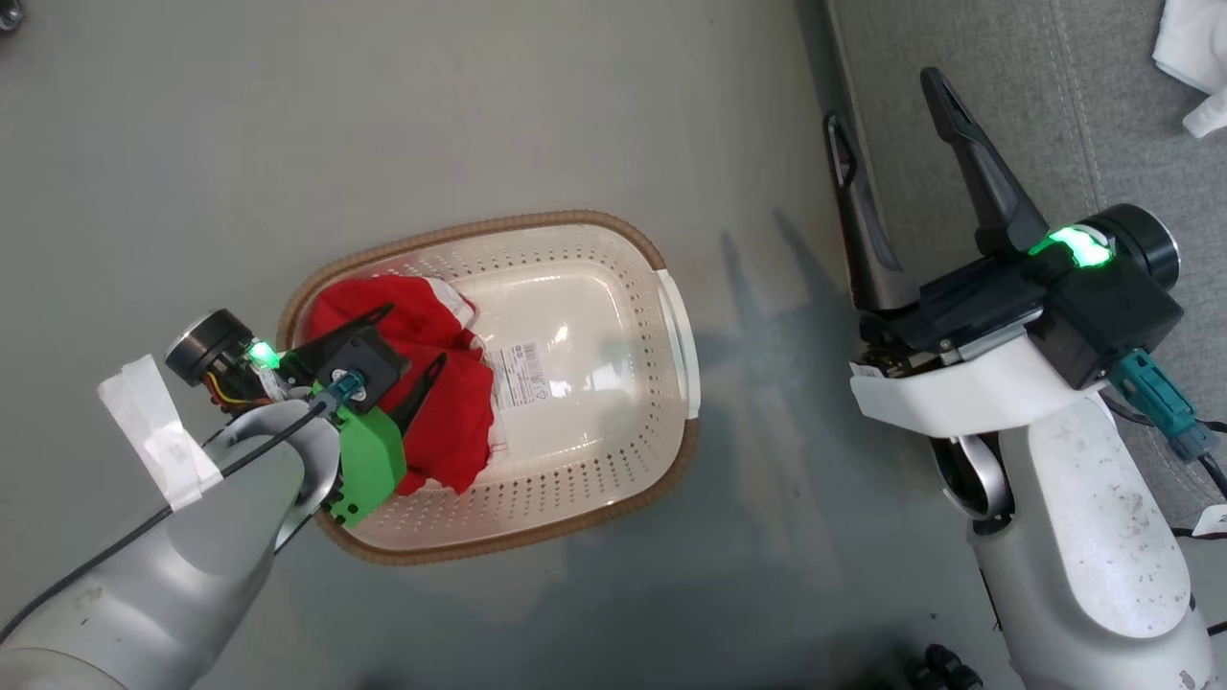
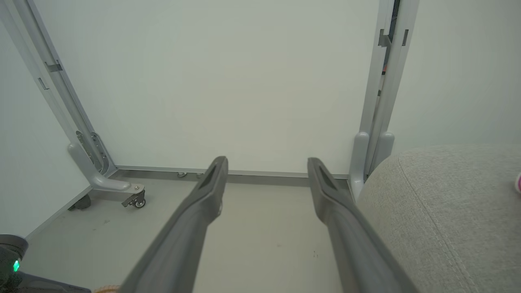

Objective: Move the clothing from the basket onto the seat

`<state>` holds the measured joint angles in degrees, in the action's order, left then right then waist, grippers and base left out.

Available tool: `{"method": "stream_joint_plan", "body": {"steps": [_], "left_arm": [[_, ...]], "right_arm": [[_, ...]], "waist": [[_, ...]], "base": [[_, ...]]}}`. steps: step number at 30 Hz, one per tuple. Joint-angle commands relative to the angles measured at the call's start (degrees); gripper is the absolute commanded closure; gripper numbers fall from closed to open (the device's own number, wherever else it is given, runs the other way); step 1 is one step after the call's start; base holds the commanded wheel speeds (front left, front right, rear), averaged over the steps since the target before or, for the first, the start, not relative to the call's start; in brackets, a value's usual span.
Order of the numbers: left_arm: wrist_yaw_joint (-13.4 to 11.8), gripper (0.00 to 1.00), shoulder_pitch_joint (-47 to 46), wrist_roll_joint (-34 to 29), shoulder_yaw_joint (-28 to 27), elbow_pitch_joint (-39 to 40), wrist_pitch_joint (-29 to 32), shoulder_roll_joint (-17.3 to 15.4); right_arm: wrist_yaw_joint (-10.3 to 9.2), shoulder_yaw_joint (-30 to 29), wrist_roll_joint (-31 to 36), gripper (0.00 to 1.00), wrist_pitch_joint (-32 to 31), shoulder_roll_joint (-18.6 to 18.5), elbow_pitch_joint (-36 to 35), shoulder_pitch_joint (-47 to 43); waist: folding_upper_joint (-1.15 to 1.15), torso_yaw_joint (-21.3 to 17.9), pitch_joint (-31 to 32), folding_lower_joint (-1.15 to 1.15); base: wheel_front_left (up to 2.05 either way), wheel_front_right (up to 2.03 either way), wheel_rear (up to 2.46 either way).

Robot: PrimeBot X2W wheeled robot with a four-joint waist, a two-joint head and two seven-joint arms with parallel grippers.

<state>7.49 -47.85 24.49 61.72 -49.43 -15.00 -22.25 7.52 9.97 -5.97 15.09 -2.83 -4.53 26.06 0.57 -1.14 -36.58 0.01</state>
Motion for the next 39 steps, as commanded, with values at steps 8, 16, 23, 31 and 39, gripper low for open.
{"method": "stream_joint_plan", "body": {"steps": [8,16,23,31,39], "left_arm": [[-0.1,0.00,-7.8,2.6,10.3,-8.3,2.7,-2.3],[-0.1,0.00,-10.0,0.0,11.7,-11.1,7.0,-2.7],[-0.1,0.00,-10.7,-5.4,11.7,-13.2,14.7,-1.1],[-0.1,1.00,-10.8,-6.9,11.7,-13.7,21.6,1.2],[-0.1,1.00,-10.1,-6.7,11.7,-12.7,20.1,2.9]], "right_arm": [[-0.06,1.0,0.3,0.00,0.1,-0.1,-2.0,3.2],[-0.06,0.8,0.0,0.00,0.1,-0.1,-3.6,3.1],[-0.06,0.6,0.4,0.00,0.1,-0.1,-5.3,2.8],[-0.06,-0.1,1.2,0.00,0.1,-0.1,-6.6,2.2],[-0.06,0.1,1.2,0.00,0.1,-0.1,-5.4,1.9]], "waist": [[-0.57,-6.2,-12.0,-0.01],[-0.57,-7.6,-15.4,-0.01],[-0.57,-7.9,-17.1,-0.01],[-0.57,-7.4,-17.5,-0.01],[-0.57,-6.5,-14.9,-0.01]], "base": [[0.00,0.00,0.00],[0.00,0.00,0.00],[0.00,0.00,0.00],[0.00,0.00,0.00],[0.00,0.00,0.00]]}}
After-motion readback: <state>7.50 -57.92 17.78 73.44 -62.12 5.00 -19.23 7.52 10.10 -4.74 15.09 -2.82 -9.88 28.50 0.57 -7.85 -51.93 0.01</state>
